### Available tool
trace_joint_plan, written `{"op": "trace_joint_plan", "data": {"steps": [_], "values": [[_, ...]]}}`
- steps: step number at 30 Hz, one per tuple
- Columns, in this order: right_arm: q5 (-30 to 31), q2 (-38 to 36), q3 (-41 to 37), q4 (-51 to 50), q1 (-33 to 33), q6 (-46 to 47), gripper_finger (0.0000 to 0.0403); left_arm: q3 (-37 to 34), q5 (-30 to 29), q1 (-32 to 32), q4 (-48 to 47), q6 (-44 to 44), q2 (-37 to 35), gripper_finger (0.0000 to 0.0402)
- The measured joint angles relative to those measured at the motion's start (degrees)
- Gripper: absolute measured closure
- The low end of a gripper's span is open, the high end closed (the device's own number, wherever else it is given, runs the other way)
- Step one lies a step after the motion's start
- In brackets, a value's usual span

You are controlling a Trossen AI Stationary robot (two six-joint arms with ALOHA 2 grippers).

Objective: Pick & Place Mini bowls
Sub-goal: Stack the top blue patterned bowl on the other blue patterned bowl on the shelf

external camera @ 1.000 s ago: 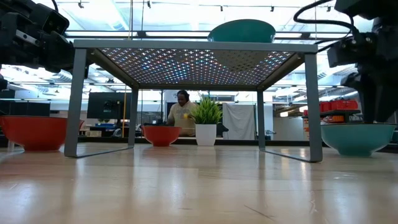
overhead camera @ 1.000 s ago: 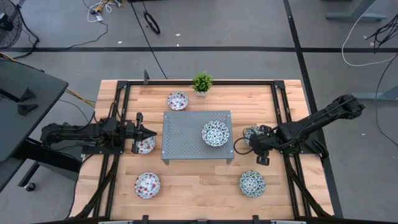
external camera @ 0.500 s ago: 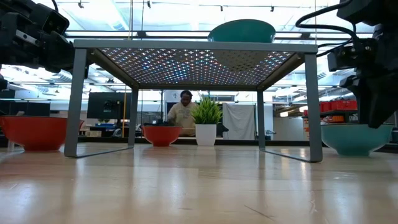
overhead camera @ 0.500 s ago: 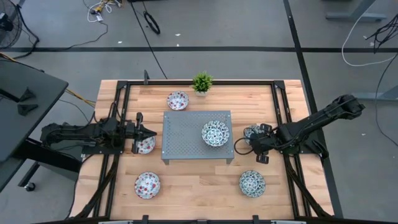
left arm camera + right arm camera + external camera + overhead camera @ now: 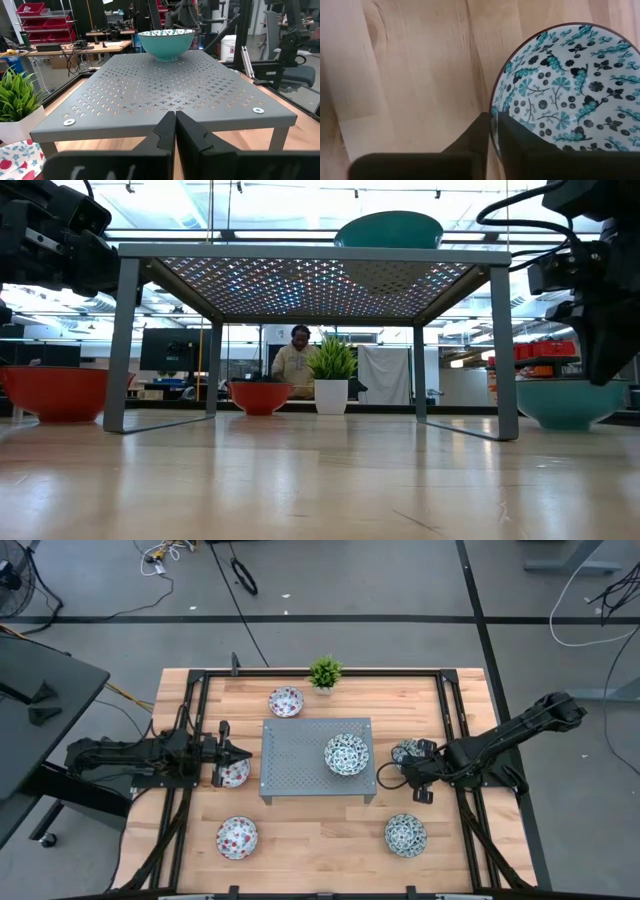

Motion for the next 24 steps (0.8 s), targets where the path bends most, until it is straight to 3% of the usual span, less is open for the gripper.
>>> {"op": "trace_joint_plan", "data": {"steps": [5,24], "values": [[0.3,0.0,0.0,0.1,0.0,0.0,0.0397,0.0,0.0,0.0,0.0,0.0,0.0,0.0383],[-0.8,0.0,0.2,0.0,0.0,-0.4,0.0402,0.0,0.0,0.0,0.0,0.0,0.0,0.0383]]}}
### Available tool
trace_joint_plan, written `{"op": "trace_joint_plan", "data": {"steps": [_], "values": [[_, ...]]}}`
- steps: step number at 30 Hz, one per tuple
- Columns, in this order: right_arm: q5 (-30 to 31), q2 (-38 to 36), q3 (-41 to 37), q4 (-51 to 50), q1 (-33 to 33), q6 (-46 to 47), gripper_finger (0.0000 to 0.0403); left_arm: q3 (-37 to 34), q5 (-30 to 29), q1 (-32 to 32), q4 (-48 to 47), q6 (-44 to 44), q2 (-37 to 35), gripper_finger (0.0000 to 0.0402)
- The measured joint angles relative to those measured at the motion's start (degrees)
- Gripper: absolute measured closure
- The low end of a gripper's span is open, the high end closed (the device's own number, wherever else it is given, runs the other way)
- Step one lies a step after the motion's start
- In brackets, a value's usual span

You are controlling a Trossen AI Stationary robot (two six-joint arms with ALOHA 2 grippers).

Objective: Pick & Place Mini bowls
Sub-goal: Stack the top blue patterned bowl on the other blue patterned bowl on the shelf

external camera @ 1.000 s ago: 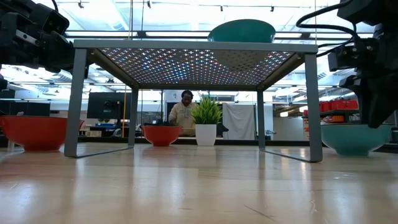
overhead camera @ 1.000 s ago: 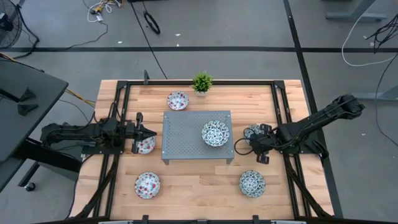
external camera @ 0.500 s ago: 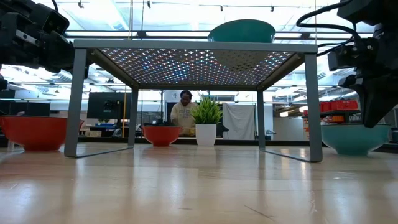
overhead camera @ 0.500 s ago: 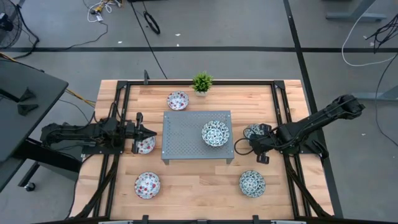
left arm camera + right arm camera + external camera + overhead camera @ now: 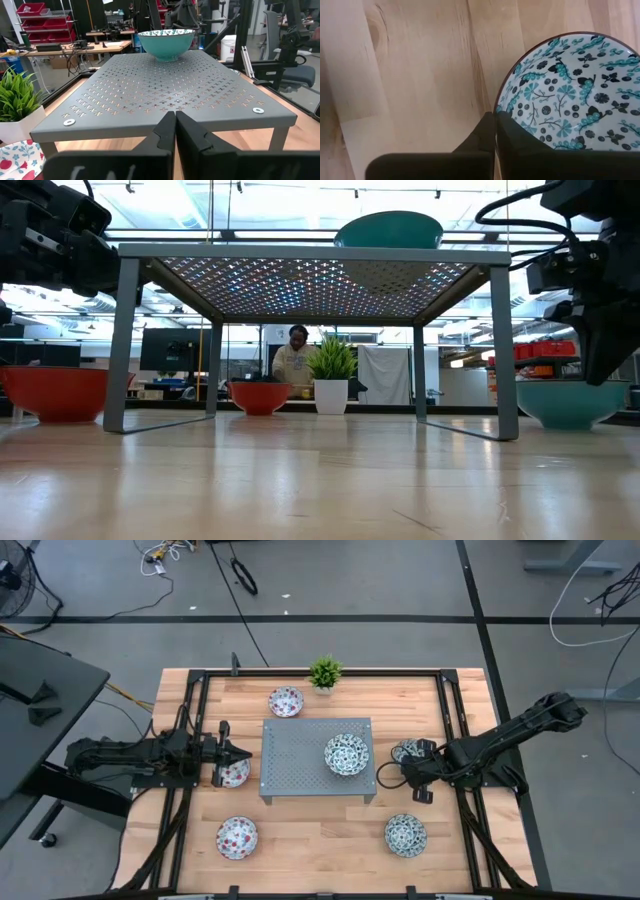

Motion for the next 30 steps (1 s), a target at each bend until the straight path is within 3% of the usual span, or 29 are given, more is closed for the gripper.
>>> {"op": "trace_joint_plan", "data": {"steps": [14,30], "values": [[2.7,-0.1,6.5,-5.3,0.0,-2.9,0.0402,0.0,0.0,0.0,0.0,0.0,0.0,0.0383],[4.3,-1.2,6.8,-9.3,0.0,-3.1,0.0402,0.0,0.0,0.0,0.0,0.0,0.0,0.0383]]}}
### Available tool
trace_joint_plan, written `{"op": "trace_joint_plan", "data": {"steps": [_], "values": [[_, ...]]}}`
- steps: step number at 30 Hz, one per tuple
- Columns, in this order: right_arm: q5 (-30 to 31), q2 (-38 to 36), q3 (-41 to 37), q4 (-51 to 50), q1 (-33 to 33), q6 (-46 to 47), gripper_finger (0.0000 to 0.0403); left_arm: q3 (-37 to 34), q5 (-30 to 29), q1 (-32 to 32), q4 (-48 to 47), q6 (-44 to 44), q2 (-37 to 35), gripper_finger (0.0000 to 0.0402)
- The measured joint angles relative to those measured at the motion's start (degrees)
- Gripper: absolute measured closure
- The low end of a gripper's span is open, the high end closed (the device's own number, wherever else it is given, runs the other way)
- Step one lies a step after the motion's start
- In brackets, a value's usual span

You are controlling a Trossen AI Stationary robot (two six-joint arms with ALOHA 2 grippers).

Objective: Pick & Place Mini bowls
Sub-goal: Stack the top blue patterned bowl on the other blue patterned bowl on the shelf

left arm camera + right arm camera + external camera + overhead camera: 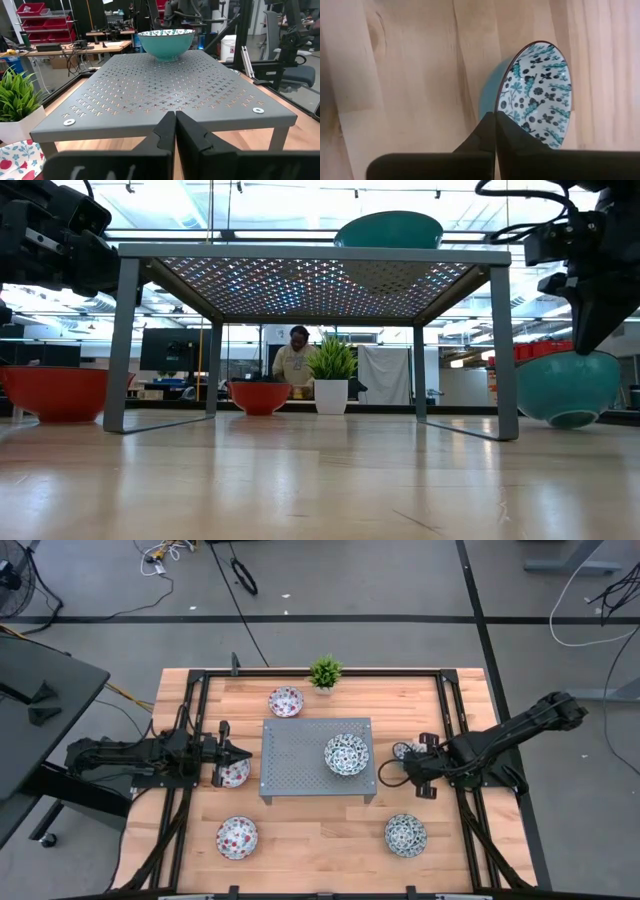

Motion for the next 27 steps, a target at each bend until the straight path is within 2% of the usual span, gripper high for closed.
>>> {"op": "trace_joint_plan", "data": {"steps": [11,27], "values": [[4.2,-0.9,3.7,-4.0,0.0,-0.9,0.0402,0.0,0.0,0.0,0.0,0.0,0.0,0.0383],[8.2,-1.8,4.8,-6.2,0.0,-1.1,0.0402,0.0,0.0,0.0,0.0,0.0,0.0,0.0383]]}}
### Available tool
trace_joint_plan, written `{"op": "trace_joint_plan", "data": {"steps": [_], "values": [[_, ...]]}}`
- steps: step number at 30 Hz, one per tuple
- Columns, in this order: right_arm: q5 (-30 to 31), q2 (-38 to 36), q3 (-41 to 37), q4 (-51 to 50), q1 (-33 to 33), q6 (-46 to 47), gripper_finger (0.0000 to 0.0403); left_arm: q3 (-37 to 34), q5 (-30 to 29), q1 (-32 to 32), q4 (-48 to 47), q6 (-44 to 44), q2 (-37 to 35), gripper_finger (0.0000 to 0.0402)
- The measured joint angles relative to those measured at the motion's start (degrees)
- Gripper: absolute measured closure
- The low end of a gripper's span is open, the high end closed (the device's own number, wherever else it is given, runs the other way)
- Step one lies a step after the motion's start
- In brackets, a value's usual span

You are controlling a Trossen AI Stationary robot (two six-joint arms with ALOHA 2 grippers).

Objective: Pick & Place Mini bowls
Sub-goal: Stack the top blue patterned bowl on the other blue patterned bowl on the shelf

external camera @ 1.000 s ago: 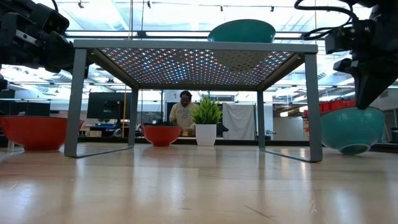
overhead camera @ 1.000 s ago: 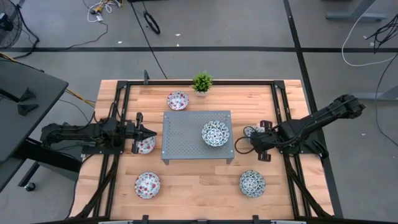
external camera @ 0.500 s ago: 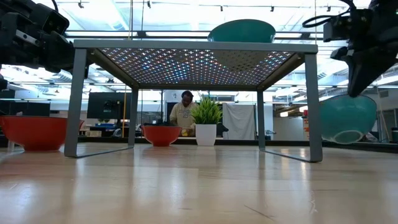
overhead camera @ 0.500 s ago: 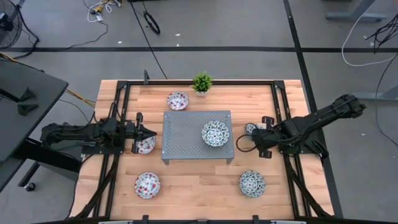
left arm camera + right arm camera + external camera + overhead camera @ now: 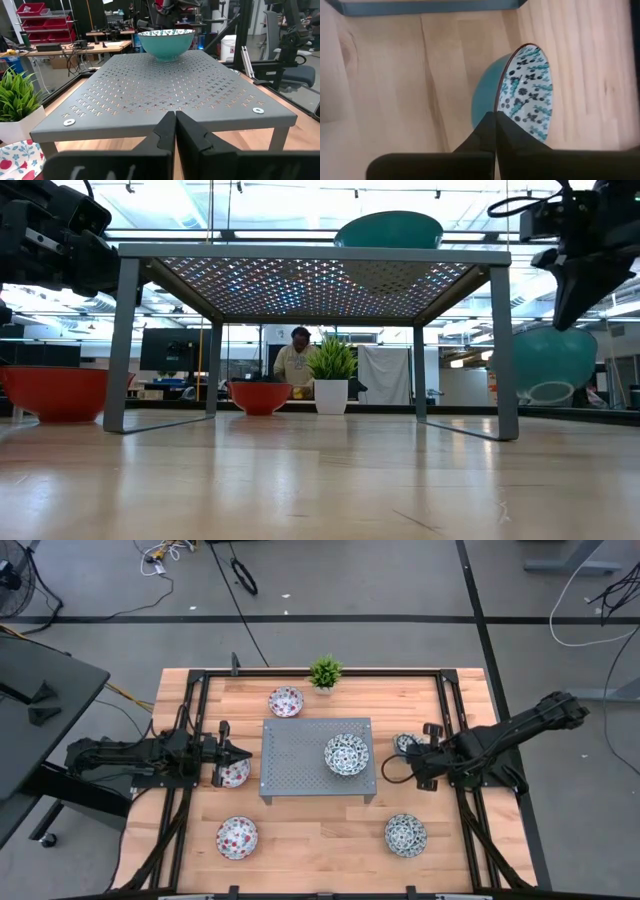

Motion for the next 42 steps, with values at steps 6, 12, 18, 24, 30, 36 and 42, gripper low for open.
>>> {"op": "trace_joint_plan", "data": {"steps": [6,12,18,24,30,36,42], "values": [[1.5,-0.1,1.0,-0.5,0.0,-1.3,0.0402,0.0,0.0,0.0,0.0,0.0,0.0,0.0383],[2.9,0.0,1.0,-0.5,0.0,-1.7,0.0402,0.0,0.0,0.0,0.0,0.0,0.0,0.0383],[3.4,0.0,1.0,-0.5,0.0,-2.2,0.0403,0.0,0.0,0.0,0.0,0.0,0.0,0.0383],[3.4,0.0,-0.6,1.1,0.1,-1.8,0.0403,0.0,0.0,0.0,0.0,0.0,0.0,0.0383],[3.5,1.0,-1.9,2.6,0.9,-2.6,0.0403,0.0,0.0,0.0,0.0,0.0,0.0,0.0383],[4.5,2.6,-1.9,2.5,2.1,-2.2,0.0403,0.0,0.0,0.0,0.0,0.0,0.0,0.0383],[5.4,4.6,-1.9,2.2,3.1,-1.5,0.0403,0.0,0.0,0.0,0.0,0.0,0.0,0.0383]]}}
